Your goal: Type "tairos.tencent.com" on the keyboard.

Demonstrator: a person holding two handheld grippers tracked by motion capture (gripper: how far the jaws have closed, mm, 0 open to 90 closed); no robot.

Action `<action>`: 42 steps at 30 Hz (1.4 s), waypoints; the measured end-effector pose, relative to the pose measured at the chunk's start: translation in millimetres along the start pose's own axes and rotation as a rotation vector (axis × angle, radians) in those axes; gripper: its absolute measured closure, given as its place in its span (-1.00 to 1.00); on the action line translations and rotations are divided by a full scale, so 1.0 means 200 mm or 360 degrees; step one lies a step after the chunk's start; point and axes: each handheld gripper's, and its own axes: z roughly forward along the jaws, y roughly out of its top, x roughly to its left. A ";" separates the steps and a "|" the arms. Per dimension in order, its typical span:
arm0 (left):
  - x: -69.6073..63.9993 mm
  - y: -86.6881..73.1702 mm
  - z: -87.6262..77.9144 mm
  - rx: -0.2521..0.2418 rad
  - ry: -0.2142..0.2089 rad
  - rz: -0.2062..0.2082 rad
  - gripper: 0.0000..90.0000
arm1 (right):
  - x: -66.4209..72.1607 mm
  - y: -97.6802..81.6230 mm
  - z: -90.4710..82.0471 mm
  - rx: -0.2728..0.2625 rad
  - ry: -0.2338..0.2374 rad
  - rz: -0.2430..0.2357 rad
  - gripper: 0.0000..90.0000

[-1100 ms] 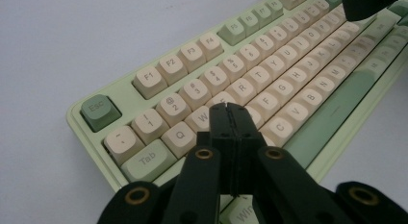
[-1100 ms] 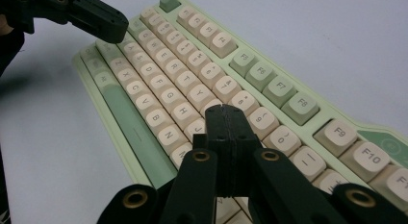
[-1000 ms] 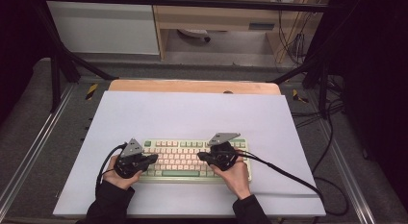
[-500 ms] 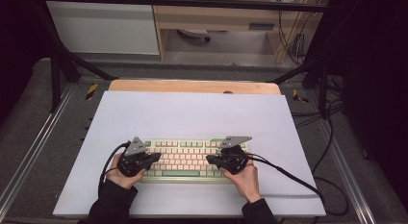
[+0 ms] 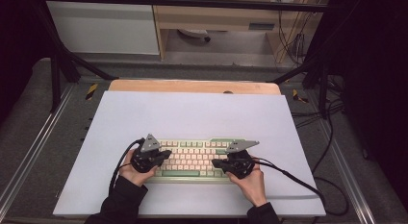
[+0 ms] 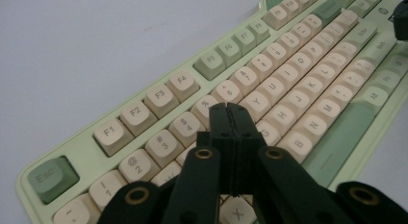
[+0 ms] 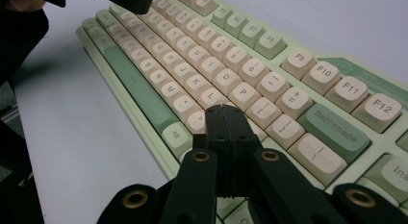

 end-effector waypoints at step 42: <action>0.00 -0.04 0.01 -0.0011 -0.0017 0.0022 0.99 | -0.01 -0.03 -0.02 -0.0007 0.0007 0.0024 1.00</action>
